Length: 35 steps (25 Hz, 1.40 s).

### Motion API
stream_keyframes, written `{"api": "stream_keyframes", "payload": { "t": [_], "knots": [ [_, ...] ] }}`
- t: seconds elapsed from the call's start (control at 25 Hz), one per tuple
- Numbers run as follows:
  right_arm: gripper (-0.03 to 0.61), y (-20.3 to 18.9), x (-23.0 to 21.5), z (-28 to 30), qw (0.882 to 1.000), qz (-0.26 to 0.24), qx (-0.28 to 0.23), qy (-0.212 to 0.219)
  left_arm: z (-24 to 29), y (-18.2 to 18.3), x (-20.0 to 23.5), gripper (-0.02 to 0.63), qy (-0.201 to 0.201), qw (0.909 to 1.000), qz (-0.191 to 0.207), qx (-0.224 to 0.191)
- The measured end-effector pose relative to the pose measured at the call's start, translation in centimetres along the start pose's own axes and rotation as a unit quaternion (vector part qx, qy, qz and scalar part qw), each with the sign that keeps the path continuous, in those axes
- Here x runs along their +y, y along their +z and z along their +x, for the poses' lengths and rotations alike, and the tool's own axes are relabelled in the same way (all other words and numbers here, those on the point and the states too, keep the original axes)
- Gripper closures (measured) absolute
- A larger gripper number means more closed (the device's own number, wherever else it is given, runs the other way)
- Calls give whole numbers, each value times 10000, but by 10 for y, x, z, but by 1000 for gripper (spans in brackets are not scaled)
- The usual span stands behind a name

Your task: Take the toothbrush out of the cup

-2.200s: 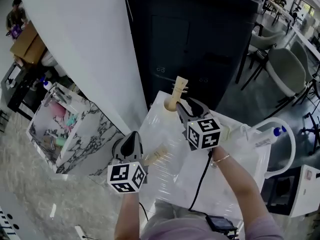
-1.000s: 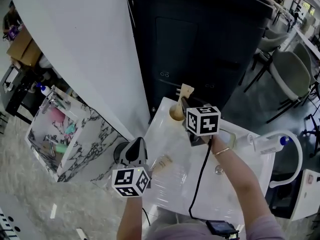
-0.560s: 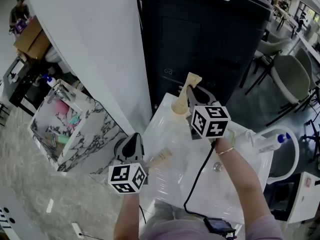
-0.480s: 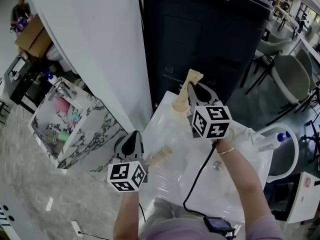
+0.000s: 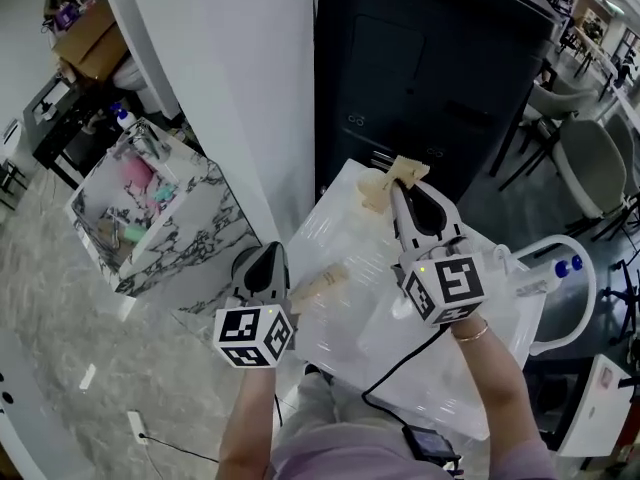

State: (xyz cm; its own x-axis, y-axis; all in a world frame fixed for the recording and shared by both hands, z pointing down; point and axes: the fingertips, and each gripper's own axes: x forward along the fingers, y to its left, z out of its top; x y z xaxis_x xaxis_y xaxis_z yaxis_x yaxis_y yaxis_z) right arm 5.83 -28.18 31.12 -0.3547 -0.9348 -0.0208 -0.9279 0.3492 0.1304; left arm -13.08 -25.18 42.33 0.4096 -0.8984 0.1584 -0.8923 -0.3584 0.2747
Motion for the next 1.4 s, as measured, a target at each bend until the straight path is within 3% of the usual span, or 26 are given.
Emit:
{"api": "stream_keyframes", "payload": {
  "t": [0.24, 0.44, 0.52, 0.68, 1.0, 1.4],
  "knots": [
    [545, -44, 48, -34, 9940, -817, 452, 562, -25, -7, 12, 614, 271, 9996, -80, -49],
    [545, -92, 91, -49, 9775, -1503, 893, 1183, -45, -15, 25, 614, 513, 9985, -189, -94],
    [545, -110, 110, -55, 9642, -1923, 1022, 1516, -53, -17, 32, 614, 625, 9977, -225, -101],
    [545, -150, 147, -72, 9256, -2717, 1297, 2292, -70, -24, 46, 614, 892, 9954, -337, -119],
    [548, -198, 200, -92, 8646, -3328, 1605, 3406, -102, -33, 69, 614, 1298, 9901, -506, -177],
    [554, -238, 231, -99, 8171, -3548, 1973, 4094, -123, -45, 85, 614, 1596, 9848, -660, -179]
  ]
}}
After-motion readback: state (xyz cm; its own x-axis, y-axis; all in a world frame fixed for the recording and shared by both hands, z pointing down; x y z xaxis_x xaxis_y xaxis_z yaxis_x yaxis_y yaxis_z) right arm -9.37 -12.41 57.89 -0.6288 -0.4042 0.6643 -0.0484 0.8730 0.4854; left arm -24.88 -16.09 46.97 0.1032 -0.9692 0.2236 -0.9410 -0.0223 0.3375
